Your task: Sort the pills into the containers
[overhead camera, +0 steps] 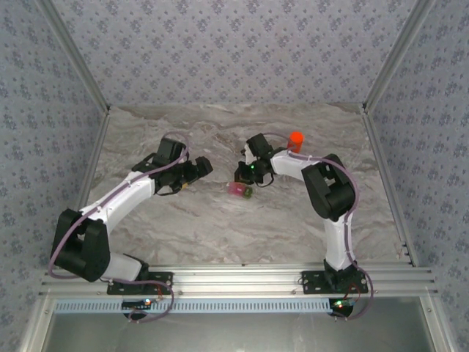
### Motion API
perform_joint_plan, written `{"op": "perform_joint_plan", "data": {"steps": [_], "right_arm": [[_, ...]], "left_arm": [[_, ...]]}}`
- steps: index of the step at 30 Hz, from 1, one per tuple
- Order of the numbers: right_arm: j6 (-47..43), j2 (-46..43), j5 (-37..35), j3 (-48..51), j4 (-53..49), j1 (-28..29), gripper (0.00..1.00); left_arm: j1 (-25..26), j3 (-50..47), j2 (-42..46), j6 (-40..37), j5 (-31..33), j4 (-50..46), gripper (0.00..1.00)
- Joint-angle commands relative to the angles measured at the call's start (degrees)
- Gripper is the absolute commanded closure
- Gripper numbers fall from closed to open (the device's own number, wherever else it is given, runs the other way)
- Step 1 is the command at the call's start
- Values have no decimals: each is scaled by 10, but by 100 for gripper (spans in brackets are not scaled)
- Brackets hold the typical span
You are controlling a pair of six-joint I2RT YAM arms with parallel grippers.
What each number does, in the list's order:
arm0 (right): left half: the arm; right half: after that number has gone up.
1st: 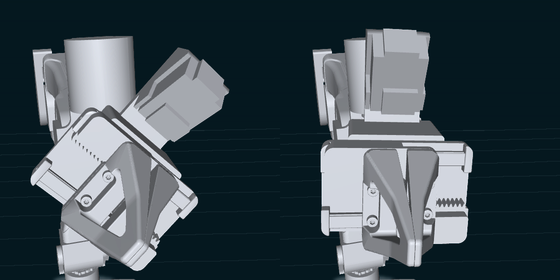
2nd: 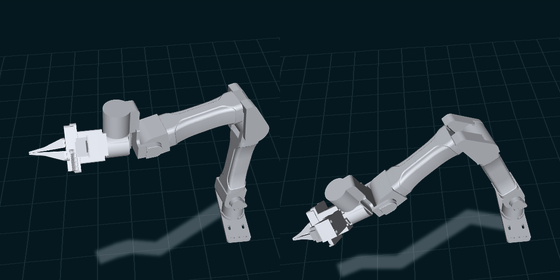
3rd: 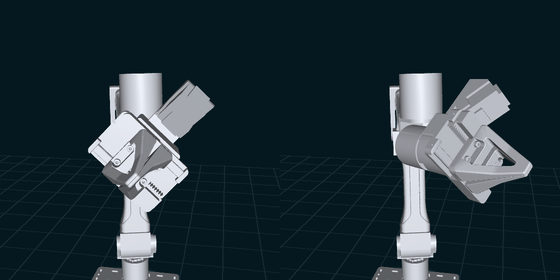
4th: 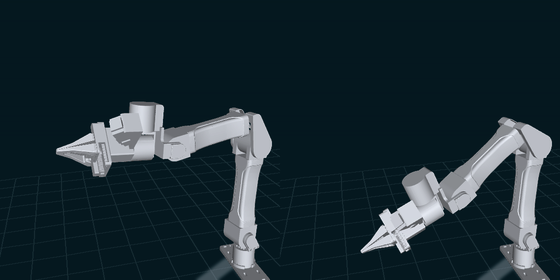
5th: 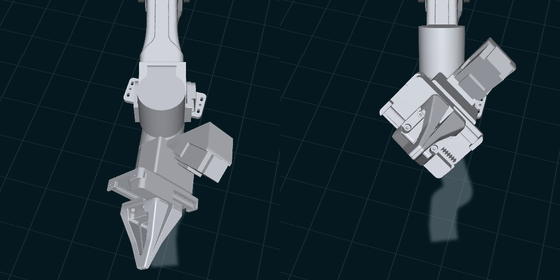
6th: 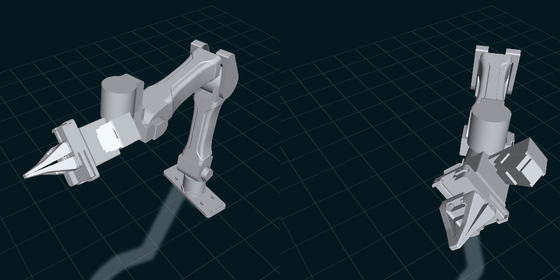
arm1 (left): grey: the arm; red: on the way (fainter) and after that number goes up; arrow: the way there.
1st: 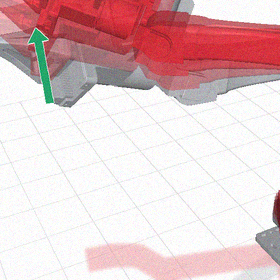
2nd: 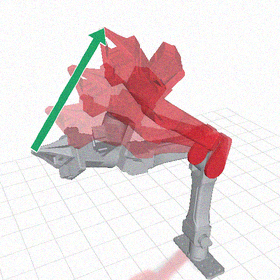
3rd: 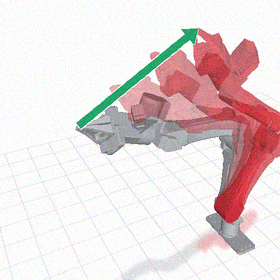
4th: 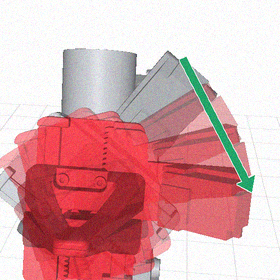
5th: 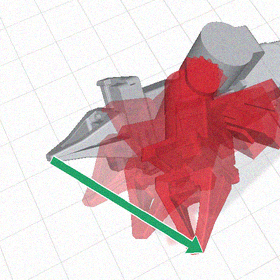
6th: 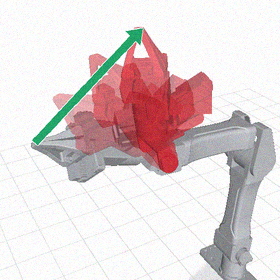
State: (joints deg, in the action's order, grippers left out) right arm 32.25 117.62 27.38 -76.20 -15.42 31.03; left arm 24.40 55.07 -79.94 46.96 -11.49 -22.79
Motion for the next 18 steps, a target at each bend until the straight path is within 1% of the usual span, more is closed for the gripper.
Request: {"op": "perform_joint_plan", "data": {"steps": [1,6,9,10,11,12,13,15,17,18], "right_arm": [[-9,0,16,15,-2,11,93],[-5,-5,14,23,4,25,93],[-5,-19,2,17,2,13,91],[0,-30,-2,19,6,7,88],[4,-42,-7,22,10,0,83],[7,-57,-14,24,10,-8,73],[7,-72,-19,27,8,-13,66],[4,-103,-32,40,-2,-21,61],[-1,-133,-46,57,-14,-25,52],[-5,-148,-56,68,-24,-25,49]], "left_arm": [[-2,19,0,-9,4,-12,0],[-2,16,-2,-9,4,-9,0],[-2,18,-7,-15,3,-10,0],[-2,19,-9,-21,3,-12,0],[-2,23,-12,-29,2,-14,0],[-2,29,-18,-46,-1,-20,0],[-1,39,-24,-68,-1,-33,0],[-1,58,-38,-110,1,-63,0],[2,71,-48,-155,-2,-84,0],[7,78,-54,-176,0,-97,1]]}}
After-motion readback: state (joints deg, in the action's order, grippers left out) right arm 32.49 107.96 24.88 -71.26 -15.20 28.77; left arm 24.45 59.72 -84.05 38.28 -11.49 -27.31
